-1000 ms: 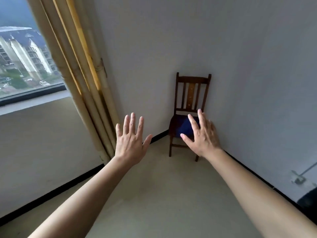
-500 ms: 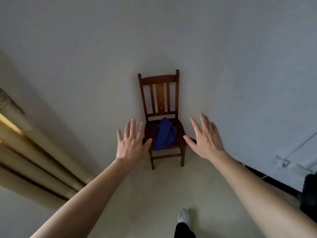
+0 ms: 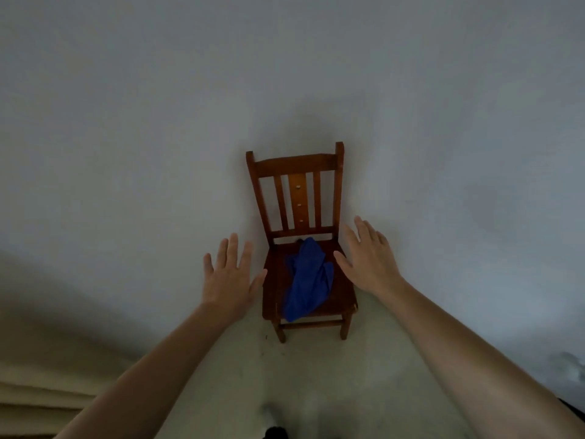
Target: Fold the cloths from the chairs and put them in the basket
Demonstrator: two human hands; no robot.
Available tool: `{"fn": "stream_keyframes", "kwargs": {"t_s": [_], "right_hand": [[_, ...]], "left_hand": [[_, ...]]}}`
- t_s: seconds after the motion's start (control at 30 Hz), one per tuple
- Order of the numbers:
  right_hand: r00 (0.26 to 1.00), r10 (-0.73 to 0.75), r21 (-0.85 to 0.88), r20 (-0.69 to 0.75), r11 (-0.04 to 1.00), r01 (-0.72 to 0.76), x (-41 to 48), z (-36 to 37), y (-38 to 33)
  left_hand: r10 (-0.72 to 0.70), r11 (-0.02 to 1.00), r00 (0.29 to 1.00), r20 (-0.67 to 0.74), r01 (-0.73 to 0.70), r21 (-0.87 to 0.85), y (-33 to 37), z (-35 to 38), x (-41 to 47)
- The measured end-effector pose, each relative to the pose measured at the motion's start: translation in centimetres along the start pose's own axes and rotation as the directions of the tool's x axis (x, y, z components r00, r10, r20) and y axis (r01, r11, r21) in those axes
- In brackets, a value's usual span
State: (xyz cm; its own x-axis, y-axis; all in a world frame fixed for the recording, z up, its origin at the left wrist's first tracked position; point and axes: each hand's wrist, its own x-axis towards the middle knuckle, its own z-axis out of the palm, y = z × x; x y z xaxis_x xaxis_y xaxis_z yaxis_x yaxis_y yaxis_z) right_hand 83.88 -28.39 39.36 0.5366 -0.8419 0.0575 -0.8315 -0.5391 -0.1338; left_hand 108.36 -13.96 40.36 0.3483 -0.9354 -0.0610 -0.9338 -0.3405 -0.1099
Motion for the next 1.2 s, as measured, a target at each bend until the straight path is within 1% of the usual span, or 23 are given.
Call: {"fn": "stream_keyframes", "kwargs": {"t_s": [0.13,0.2,0.3,0.37,0.43,0.5,0.63,0.7,0.77,0.8,0.83,0.93,1.0,1.03,1.1,1.2], "right_hand": [[1.0,0.0,0.002,0.004,1.0,0.0,5.2,2.1,0.7],[0.999,0.009,0.011,0.032,1.0,-0.009,8.0,3.6,1.1],[0.996,0.041,0.022,0.08,0.999,-0.043,12.6,5.9,2.3],[0.99,0.071,-0.003,0.125,0.997,-0.071,15.2,7.1,3.0],[0.974,0.096,-0.031,0.206,0.995,-0.092,17.8,8.5,3.8],[0.965,0.116,-0.051,0.233,0.993,-0.107,19.7,9.9,4.6],[0.95,0.121,-0.002,0.289,0.992,-0.125,22.3,14.3,5.8],[0.938,0.119,0.035,0.325,0.99,-0.138,22.9,18.2,6.2],[0.93,0.123,0.08,0.346,0.984,-0.16,23.0,23.1,6.9],[0.922,0.134,0.091,0.363,0.98,-0.179,22.8,25.5,7.2],[0.899,0.128,0.098,0.418,0.978,-0.185,22.2,29.2,7.7],[0.815,0.099,0.168,0.571,0.958,-0.234,20.0,36.8,8.7],[0.787,0.085,0.214,0.611,0.939,-0.268,18.7,40.3,9.1],[0.785,0.07,0.229,0.615,0.938,-0.262,18.0,42.1,9.4],[0.801,0.017,0.254,0.598,0.944,-0.21,17.3,44.6,9.9],[0.869,-0.072,0.281,0.49,0.956,-0.079,18.3,47.0,10.4]], "left_hand": [[0.033,0.999,0.999,0.025,-0.033,-0.016,-0.6,1.5,6.0],[0.061,0.998,0.998,0.034,-0.06,-0.031,-0.7,2.8,9.6],[0.105,0.991,0.991,0.081,-0.098,-0.094,-0.5,4.7,15.3],[0.147,0.985,0.985,0.095,-0.137,-0.106,-0.4,5.8,19.0],[0.181,0.979,0.972,0.148,-0.164,-0.124,-0.1,6.9,22.6],[0.212,0.972,0.963,0.167,-0.191,-0.136,0.4,8.2,25.5],[0.248,0.96,0.941,0.23,-0.208,-0.186,2.1,12.5,29.7],[0.265,0.948,0.922,0.282,-0.196,-0.252,3.5,16.2,30.5],[0.318,0.924,0.896,0.31,-0.219,-0.315,5.5,21.2,30.5],[0.353,0.907,0.876,0.327,-0.235,-0.35,6.3,23.6,30.3],[0.373,0.897,0.848,0.376,-0.226,-0.381,7.3,27.0,29.6],[0.393,0.877,0.762,0.515,-0.142,-0.458,9.5,34.5,27.7],[0.346,0.893,0.739,0.577,-0.071,-0.444,10.4,38.0,26.5],[0.315,0.906,0.733,0.602,-0.043,-0.422,10.9,39.7,25.8],[0.277,0.934,0.737,0.617,-0.056,-0.352,11.0,42.3,24.8],[0.238,0.963,0.747,0.62,-0.098,-0.251,10.7,45.1,24.0]]}}
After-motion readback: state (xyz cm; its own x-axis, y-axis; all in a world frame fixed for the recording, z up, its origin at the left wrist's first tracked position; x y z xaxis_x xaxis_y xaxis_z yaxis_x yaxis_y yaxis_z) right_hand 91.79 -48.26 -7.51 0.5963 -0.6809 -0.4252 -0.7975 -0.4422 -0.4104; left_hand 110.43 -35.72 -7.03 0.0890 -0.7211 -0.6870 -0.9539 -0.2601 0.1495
